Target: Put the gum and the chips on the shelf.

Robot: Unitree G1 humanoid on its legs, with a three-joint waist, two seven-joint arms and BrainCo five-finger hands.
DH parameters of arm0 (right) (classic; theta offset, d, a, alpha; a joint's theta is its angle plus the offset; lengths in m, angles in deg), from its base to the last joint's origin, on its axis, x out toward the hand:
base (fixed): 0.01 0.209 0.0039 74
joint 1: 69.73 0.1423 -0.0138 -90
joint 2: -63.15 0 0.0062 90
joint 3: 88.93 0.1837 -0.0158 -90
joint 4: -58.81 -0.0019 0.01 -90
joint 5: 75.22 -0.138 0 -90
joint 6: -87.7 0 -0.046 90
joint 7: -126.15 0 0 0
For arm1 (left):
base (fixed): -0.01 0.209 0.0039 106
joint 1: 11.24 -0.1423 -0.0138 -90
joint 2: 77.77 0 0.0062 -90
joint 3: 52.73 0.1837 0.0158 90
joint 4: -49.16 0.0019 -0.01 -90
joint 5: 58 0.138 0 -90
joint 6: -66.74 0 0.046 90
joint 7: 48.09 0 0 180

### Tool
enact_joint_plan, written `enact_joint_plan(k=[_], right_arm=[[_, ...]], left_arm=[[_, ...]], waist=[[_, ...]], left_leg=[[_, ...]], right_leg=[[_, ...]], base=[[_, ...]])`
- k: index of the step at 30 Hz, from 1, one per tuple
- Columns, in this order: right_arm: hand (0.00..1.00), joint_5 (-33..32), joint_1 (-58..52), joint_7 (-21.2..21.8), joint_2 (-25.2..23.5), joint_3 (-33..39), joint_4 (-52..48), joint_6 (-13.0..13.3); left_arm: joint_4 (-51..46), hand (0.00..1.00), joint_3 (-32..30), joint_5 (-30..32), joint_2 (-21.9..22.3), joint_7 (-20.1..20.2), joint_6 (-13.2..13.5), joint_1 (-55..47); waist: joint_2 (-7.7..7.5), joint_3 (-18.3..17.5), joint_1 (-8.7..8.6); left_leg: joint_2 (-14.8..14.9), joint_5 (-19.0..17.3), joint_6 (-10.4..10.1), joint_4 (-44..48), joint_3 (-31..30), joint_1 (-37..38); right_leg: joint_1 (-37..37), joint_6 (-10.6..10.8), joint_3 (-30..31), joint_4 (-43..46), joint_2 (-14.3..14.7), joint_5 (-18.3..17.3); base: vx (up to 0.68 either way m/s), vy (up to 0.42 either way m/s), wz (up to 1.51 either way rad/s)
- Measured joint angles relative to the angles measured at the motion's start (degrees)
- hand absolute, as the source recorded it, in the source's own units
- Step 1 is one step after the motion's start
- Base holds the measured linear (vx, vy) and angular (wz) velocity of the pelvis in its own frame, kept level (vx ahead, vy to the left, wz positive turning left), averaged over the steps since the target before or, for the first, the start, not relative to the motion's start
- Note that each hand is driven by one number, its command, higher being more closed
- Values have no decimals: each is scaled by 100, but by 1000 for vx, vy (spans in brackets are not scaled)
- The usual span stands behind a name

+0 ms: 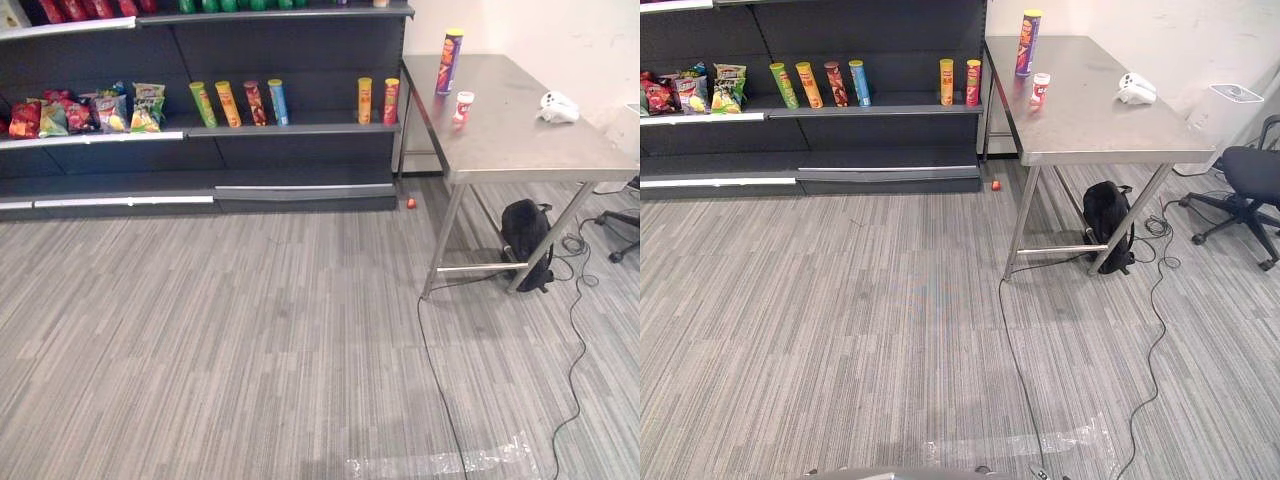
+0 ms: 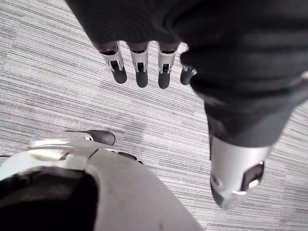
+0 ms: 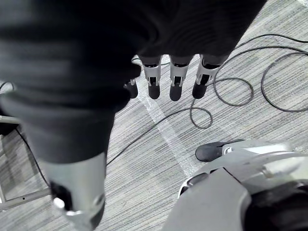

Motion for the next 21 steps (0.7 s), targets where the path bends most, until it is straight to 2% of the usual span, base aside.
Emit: enact_joint_plan(k=[1,2,4,5,9,10,11,13,14,15,17,18,19,21], right_arm=[[0,0,-1,3,-4,33,0,0],[0,-1,3,5,-6,33,0,-1],[0,0,4,10,-5,31,-1,-2],[0,0,7,12,-5,28,-1,-3],[0,-12,4,11,-5,23,-4,-2],[0,-60,6,8,-8,22,-3,-2],[0,-64,2,8,-8,23,-2,-2],[0,-220,8,8,-18,23,-2,-1],[0,-259,5,8,-19,23,-1,-1],[0,-286,4,10,-29,29,-1,-1],[0,-314,5,16,-30,30,-2,-1],[0,-390,4,13,-44,38,-1,-1],[0,-390,4,11,-46,37,-1,0],[0,-387,7,12,-49,36,-3,1]], left_arm=[[-1,0,0,4,0,-1,0,0],[-1,0,5,8,0,-2,-1,1],[-3,0,7,17,0,-4,-1,1],[-3,0,8,17,0,-7,-1,1],[-3,0,10,10,-1,-9,-7,0],[-4,0,9,2,-2,-6,-8,1],[-3,0,6,2,-2,-9,-9,0],[-3,0,6,-50,-4,-9,-9,2],[1,0,7,-122,-2,-10,-11,-1],[4,0,4,-206,-1,-10,-11,-7],[3,0,-3,-217,0,-8,-11,-8],[1,0,-5,-212,-6,4,-10,-6],[1,0,-6,-209,-7,6,-9,-6],[3,0,-3,-205,-10,6,-10,-6]], waist=[[-30,18,1],[2,1,0],[-57,37,0],[-2,4,0],[-70,43,1],[0,3,1],[-78,49,1],[-31,36,-1],[-87,71,-1],[-18,30,0],[-91,73,3],[-56,55,1],[-112,89,4],[-66,61,2]], left_leg=[[0,1,0,-8,0,0],[0,11,-5,-29,1,0],[0,16,-3,-43,-1,0],[0,19,-2,-47,-3,1],[0,22,2,-60,-7,5],[0,26,0,-60,-7,28],[0,26,0,-67,-8,36],[0,28,-3,-72,-9,77],[0,28,-3,-82,-9,87],[0,34,-5,-99,-13,100],[-5,52,-6,-131,-14,103],[-10,66,-16,-140,-19,105],[-9,67,-15,-139,-19,107],[-9,71,-17,-139,-21,111]], right_leg=[[-1,23,-3,0,0,-15],[0,23,-5,0,1,-16],[-3,23,-13,0,1,-16],[-5,22,-21,0,0,-16],[1,-6,-38,0,0,3],[11,-8,-42,0,0,4],[19,-8,-47,0,0,4],[57,-7,-60,0,0,4],[71,-7,-64,0,1,4],[91,-6,-77,0,1,3],[85,-5,-82,0,-1,3],[83,-6,-92,0,-6,3],[86,-6,-92,0,-6,3],[89,-6,-95,-1,-5,3]], base=[[-46,-16,0],[-56,-19,1],[-43,-12,2],[-41,-11,2],[-11,-3,1],[0,0,0],[0,0,0],[0,0,0],[-47,-12,1],[-52,-10,1],[-47,-9,2],[-50,-12,2],[-50,-13,2],[-37,-13,0]])
